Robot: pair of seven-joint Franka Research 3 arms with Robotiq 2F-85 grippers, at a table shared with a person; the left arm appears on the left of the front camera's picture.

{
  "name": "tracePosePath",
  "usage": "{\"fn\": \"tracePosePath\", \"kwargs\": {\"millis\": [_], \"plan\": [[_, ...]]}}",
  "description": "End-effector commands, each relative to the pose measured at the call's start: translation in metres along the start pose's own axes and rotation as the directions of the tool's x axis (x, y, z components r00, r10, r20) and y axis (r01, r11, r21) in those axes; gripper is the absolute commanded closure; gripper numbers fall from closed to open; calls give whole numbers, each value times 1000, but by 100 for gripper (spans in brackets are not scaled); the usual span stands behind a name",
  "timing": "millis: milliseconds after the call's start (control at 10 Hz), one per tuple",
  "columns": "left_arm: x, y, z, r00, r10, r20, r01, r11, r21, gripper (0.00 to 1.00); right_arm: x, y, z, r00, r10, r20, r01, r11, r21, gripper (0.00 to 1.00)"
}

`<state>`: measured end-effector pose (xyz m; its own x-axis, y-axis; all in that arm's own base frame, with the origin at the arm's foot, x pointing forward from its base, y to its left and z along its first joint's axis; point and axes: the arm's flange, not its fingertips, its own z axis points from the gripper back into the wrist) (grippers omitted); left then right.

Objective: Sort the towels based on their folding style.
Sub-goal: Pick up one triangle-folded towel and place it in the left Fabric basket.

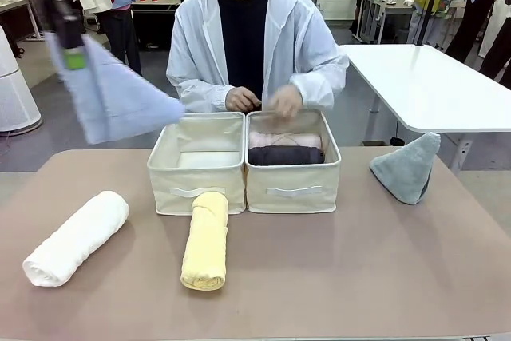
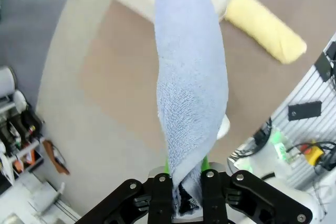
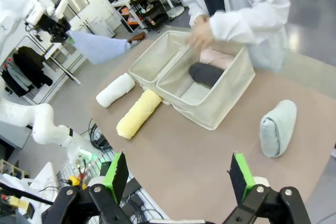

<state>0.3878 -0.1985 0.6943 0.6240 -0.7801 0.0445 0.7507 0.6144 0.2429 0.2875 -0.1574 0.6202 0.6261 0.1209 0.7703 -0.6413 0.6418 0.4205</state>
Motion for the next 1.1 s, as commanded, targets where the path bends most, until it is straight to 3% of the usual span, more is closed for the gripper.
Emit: {"fn": "tracePosePath", "kwargs": {"millis": [0,200,500,1000], "plan": [[52,20,-5,990,-133,-52,134,991,27,83,0,-1,-1,1000,12,22,-13,1000,19,0],[85,31,-35,964,-259,-62,260,966,-1,83,0,-1,-1,1000,12,22,-13,1000,19,0],[113,45,-68,922,-387,-8,385,918,-92,83,0,-1,-1,1000,12,22,-13,1000,19,0],[137,41,-129,886,-462,-38,452,880,-149,83,0,-1,-1,1000,12,22,-13,1000,19,0]]}}
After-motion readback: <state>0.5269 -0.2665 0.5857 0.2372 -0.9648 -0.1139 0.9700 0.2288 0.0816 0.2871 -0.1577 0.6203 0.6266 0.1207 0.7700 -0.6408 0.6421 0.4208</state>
